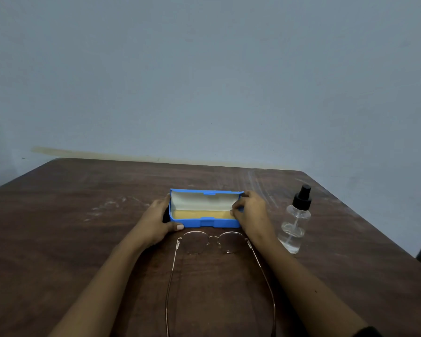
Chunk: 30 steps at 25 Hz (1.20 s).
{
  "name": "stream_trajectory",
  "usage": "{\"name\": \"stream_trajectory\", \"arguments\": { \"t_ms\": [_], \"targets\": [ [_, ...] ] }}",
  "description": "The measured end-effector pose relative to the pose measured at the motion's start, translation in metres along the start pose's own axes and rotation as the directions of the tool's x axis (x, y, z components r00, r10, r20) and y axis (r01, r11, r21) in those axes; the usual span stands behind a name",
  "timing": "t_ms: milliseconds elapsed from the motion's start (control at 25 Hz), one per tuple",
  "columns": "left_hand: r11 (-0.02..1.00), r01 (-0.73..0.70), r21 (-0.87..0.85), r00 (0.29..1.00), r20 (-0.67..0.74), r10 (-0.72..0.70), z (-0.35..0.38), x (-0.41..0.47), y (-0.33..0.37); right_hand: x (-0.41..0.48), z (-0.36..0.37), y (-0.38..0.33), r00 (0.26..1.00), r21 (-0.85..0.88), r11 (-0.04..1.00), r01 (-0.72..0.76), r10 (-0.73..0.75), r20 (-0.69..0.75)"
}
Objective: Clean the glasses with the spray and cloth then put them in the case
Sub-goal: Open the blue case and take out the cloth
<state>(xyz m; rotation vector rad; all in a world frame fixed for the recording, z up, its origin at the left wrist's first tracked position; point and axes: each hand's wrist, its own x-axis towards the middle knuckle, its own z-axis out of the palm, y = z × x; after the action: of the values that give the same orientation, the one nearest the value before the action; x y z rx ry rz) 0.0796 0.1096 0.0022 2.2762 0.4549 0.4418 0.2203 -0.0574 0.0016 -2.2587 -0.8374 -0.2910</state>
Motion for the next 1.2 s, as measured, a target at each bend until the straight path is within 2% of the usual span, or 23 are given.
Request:
{"name": "stream_trajectory", "arguments": {
  "t_ms": [200, 320, 480, 640, 720, 880, 1080, 1160, 1200],
  "targets": [
    [1.0, -0.005, -0.004, 1.0, -0.003, 0.005, 0.0, -0.001, -0.001, 0.01, 0.004, -0.007, 0.99, -0.169, 0.98, -0.109, 0.123, 0.074],
    [1.0, -0.001, -0.031, 1.0, 0.0, 0.001, 0.0, 0.0, -0.002, 0.009, 0.003, -0.009, 0.992, -0.149, 0.983, -0.107, 0.116, 0.049],
    [0.999, 0.015, -0.034, 1.0, 0.003, -0.015, 0.001, -0.001, -0.002, -0.006, -0.005, -0.009, 0.996, -0.081, 0.995, -0.059, 0.054, -0.066],
    [0.999, 0.024, -0.029, 1.0, -0.016, -0.024, 0.001, 0.0, -0.001, -0.014, -0.02, -0.011, 0.991, -0.077, 0.992, -0.095, 0.087, -0.1],
    [0.999, 0.022, -0.032, 1.0, -0.017, -0.023, 0.002, -0.001, 0.001, -0.013, -0.028, -0.014, 0.992, -0.007, 0.998, -0.069, 0.068, -0.104],
    [0.996, 0.024, -0.086, 1.0, -0.004, -0.024, 0.003, -0.002, 0.003, -0.016, -0.041, -0.021, 0.999, 0.187, 0.982, -0.032, 0.036, -0.02],
    [0.99, 0.053, -0.131, 0.997, 0.062, -0.045, 0.003, -0.005, 0.002, -0.024, -0.038, -0.025, 0.999, 0.467, 0.884, 0.034, -0.017, -0.04],
    [0.993, 0.072, -0.098, 0.997, 0.002, -0.072, 0.005, -0.007, 0.004, -0.025, -0.037, -0.027, 0.997, 0.509, 0.858, 0.069, -0.048, -0.054],
    [0.994, 0.047, -0.1, 0.995, -0.087, -0.056, 0.005, -0.009, 0.006, -0.026, -0.037, -0.028, 0.996, 0.511, 0.855, 0.09, -0.066, -0.064]
  ]
}}
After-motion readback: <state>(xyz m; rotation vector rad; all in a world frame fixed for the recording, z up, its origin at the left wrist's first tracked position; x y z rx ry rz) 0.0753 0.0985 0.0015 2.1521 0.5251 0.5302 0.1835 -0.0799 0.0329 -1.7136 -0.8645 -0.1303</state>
